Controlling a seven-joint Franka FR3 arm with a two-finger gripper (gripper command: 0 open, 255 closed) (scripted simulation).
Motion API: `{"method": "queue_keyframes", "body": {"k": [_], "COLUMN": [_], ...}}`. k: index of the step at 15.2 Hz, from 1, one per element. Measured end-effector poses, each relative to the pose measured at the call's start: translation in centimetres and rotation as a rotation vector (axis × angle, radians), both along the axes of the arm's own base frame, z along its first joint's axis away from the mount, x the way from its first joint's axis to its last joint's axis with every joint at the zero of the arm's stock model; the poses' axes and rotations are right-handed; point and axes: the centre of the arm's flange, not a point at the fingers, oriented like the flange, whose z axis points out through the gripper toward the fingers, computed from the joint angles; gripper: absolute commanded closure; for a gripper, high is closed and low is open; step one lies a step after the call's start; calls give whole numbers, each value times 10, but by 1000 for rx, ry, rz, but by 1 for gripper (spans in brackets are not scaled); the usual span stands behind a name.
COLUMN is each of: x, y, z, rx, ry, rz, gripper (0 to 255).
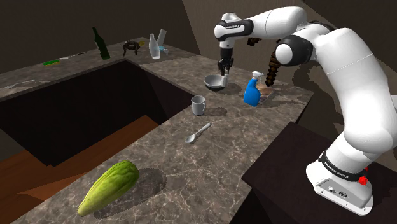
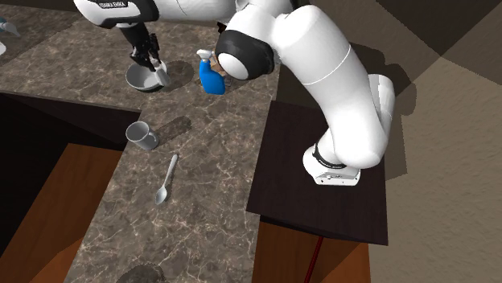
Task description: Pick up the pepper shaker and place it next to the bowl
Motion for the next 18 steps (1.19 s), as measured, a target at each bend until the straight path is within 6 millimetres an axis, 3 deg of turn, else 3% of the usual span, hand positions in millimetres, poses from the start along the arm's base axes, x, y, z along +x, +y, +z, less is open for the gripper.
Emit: {"method": "queue_keyframes", "body": {"k": [18], "x": [0], "y": [1], "z": [-90], "rx": [0], "ry": [0], "rz": [0], "gripper": [255]}}
